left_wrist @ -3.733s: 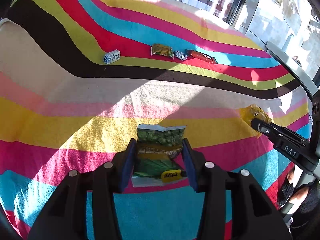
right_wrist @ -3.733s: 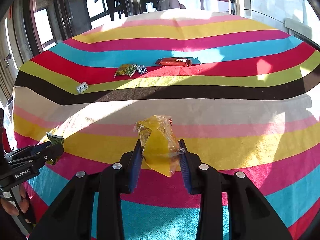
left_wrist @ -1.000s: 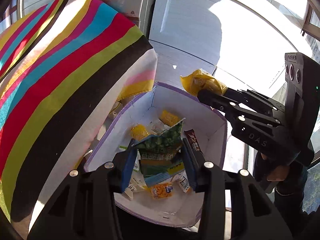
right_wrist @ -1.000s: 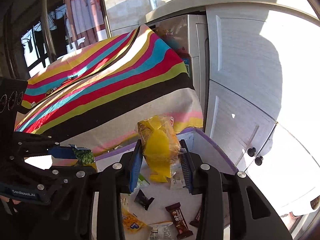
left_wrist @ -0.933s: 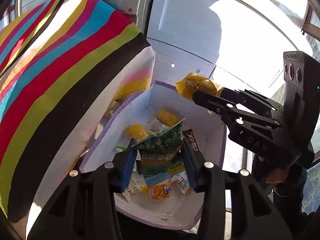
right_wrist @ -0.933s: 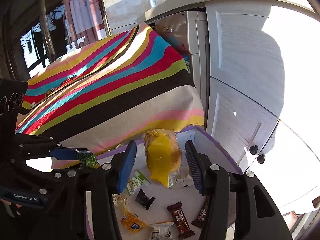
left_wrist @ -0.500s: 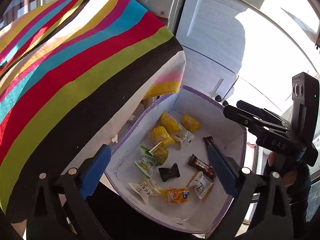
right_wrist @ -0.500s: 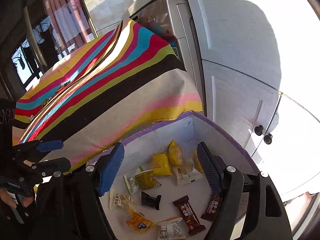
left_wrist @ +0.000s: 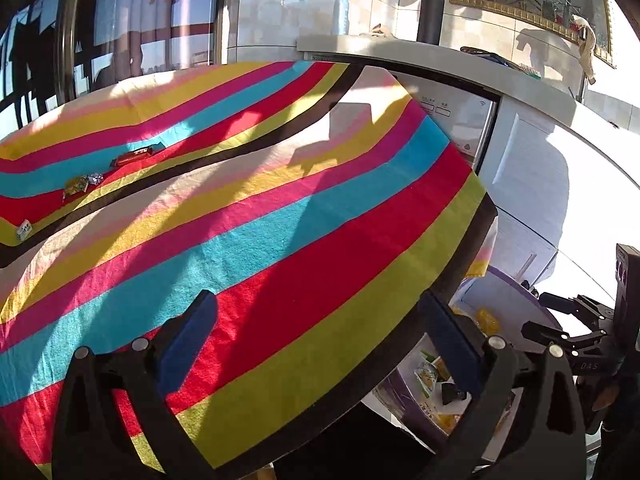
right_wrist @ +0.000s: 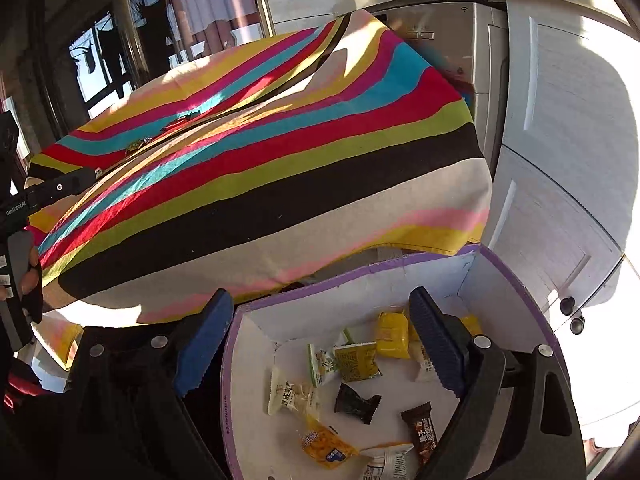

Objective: Organize snacks
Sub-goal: 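Move both open tools back over the remaining snacks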

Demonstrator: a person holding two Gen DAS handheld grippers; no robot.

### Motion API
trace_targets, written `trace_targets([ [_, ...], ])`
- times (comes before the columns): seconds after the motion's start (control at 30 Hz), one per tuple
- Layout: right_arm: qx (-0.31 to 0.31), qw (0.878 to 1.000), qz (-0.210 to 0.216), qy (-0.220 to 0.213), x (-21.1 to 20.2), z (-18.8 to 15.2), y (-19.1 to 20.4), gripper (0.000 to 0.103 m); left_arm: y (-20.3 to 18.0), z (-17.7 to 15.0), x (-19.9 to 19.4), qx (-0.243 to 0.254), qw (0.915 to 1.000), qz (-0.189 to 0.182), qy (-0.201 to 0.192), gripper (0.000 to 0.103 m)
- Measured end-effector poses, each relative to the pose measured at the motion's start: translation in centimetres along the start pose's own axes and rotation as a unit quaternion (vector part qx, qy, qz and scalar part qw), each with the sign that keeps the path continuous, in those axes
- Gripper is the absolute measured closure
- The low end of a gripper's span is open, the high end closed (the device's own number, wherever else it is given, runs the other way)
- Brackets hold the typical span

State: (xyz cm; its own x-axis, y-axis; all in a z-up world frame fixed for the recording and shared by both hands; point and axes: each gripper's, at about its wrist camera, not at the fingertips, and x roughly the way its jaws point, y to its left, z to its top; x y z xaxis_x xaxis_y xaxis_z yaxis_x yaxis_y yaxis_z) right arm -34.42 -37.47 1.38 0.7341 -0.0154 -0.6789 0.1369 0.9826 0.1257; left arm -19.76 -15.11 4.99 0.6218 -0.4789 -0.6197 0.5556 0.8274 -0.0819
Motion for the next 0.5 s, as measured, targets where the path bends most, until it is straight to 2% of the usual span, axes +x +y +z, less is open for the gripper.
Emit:
trace_targets([
  [0.13,-0.06,0.998,0.014,0.005,1.1,2.3,4.5,0.016,7.8,0.6,-1.3,-0.062,0.9965,0.054,-0.01,0.003],
  [0.33,-0.132,0.99,0.049,0.003,3.8,7.1,12.1,0.016,18.1,0.0,-2.1,-0.11,0.9842,0.139,-0.008,0.003],
  [0.5,-0.193,0.977,0.085,0.016,9.0,11.3,19.4,0.016,25.1,-0.5,-2.5,-0.168,0.9731,0.158,0.002,0.003],
])
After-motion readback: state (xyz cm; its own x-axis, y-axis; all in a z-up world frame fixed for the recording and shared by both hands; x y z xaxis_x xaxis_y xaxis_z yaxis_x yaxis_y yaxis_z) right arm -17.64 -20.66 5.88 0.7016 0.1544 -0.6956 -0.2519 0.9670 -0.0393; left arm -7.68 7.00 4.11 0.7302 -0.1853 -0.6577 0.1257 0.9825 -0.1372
